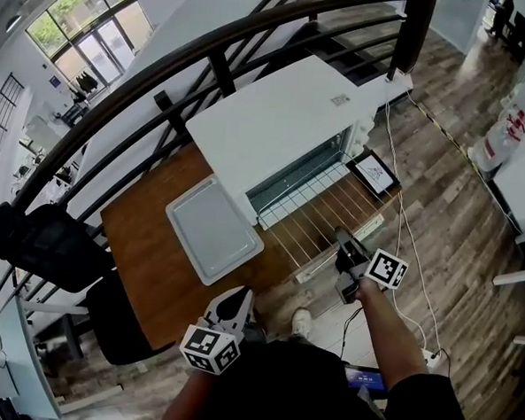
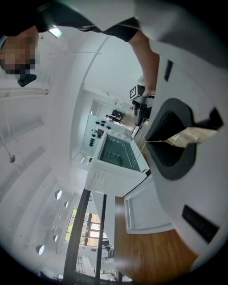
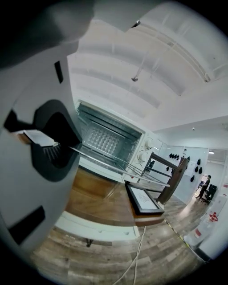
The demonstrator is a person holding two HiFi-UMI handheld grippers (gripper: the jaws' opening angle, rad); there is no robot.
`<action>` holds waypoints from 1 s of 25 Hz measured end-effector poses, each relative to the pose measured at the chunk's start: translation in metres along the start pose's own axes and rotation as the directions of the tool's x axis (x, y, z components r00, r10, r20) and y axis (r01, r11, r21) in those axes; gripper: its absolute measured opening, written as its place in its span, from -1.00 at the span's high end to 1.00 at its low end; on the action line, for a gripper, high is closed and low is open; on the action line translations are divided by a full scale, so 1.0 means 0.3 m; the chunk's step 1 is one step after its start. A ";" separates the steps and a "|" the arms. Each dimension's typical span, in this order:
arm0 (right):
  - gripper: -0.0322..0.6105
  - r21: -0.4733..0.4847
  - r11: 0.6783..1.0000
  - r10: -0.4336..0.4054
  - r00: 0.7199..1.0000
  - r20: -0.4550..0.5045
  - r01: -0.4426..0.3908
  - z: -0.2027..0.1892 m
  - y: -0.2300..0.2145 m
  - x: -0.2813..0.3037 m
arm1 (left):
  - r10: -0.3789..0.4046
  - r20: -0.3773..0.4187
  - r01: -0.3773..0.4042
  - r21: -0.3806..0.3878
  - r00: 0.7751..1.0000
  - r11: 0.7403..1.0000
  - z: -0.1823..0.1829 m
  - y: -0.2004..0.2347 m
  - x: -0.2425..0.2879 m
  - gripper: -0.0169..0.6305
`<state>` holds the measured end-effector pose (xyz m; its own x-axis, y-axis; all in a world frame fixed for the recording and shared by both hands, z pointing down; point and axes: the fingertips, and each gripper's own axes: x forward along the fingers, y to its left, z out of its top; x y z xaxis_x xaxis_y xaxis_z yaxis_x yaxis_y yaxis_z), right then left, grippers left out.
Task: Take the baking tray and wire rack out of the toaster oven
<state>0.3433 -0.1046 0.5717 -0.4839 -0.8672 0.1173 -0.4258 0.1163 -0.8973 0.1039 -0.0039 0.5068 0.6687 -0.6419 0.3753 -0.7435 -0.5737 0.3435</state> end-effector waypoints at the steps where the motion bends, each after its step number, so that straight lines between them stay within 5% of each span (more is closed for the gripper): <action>1: 0.91 -0.005 1.000 -0.001 1.000 -0.007 0.001 -0.002 -0.004 -0.030 | -0.002 -0.001 0.002 0.000 1.000 1.000 -0.004 -0.007 0.002 0.91; 6: 0.91 0.029 0.997 0.071 0.998 0.001 -0.071 -0.013 0.048 -0.130 | -0.014 -0.017 0.014 -0.001 1.000 1.000 -0.017 -0.045 0.019 0.91; 16: 0.91 -0.071 0.996 0.042 0.997 -0.057 -0.046 -0.167 0.120 -0.314 | -0.072 -0.043 0.074 0.060 0.996 0.995 -0.038 -0.012 0.047 0.87; 19: 0.91 -0.092 0.995 0.041 0.997 -0.072 -0.048 -0.264 0.185 -0.369 | -0.137 -0.127 0.146 0.062 0.982 0.987 -0.065 0.034 0.058 0.33; 22: 0.91 -0.109 0.992 0.056 0.993 -0.100 -0.067 -0.372 0.275 -0.383 | -0.175 -0.198 0.195 0.083 0.964 0.977 -0.091 0.095 0.049 0.16; 25: 0.91 -0.126 0.988 0.076 0.988 -0.136 -0.093 -0.487 0.373 -0.362 | -0.228 -0.248 0.242 0.026 0.941 0.970 -0.127 0.163 0.016 0.09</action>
<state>0.2365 0.0733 0.5206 -0.6144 -0.7819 0.1054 -0.4719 0.2571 -0.8433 0.0709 -0.0157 0.5582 0.8005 -0.3469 0.4887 -0.5595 -0.7248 0.4019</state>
